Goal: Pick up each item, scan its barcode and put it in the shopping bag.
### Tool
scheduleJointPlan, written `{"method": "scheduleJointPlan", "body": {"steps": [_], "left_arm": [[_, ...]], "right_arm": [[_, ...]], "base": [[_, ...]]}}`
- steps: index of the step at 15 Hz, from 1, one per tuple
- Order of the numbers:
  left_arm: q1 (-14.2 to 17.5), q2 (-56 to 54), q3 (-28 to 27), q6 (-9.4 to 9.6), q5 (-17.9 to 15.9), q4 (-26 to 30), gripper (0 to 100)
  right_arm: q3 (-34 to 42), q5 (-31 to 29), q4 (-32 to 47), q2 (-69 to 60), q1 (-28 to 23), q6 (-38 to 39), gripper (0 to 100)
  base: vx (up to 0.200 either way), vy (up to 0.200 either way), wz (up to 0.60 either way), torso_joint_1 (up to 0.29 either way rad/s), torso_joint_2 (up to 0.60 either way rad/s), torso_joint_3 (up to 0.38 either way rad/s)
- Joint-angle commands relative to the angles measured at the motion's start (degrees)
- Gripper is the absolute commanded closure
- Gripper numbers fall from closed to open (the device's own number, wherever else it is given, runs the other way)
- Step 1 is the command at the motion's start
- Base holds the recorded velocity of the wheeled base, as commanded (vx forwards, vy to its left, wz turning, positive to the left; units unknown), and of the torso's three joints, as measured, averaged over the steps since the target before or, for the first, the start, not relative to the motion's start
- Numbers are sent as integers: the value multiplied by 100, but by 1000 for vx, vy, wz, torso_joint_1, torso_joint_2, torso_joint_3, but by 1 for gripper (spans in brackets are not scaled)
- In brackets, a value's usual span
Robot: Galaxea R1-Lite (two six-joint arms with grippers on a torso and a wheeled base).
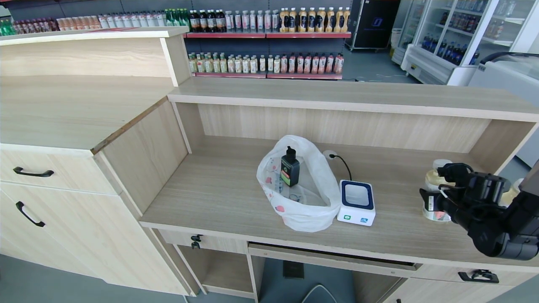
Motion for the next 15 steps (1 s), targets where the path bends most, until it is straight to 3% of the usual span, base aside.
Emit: {"method": "scheduleJointPlan", "body": {"steps": [1,6,8,12,15], "left_arm": [[-1,9,0,2,0,-7,0],[-1,9,0,2,0,2,0],[-1,9,0,2,0,2,0],[-1,9,0,2,0,-7,0],[-1,9,0,2,0,2,0]], "right_arm": [[-17,-2,-6,8,4,0,100],[-34,411,21,-97,22,150,100],[-43,842,117,-264,22,334,100],[-272,2643,1365,-1495,39,1292,100],[-887,3962,2438,-2558,154,2584,100]], "base": [[0,0,0,0,0,0],[0,0,0,0,0,0],[0,0,0,0,0,0],[0,0,0,0,0,0],[0,0,0,0,0,0]]}}
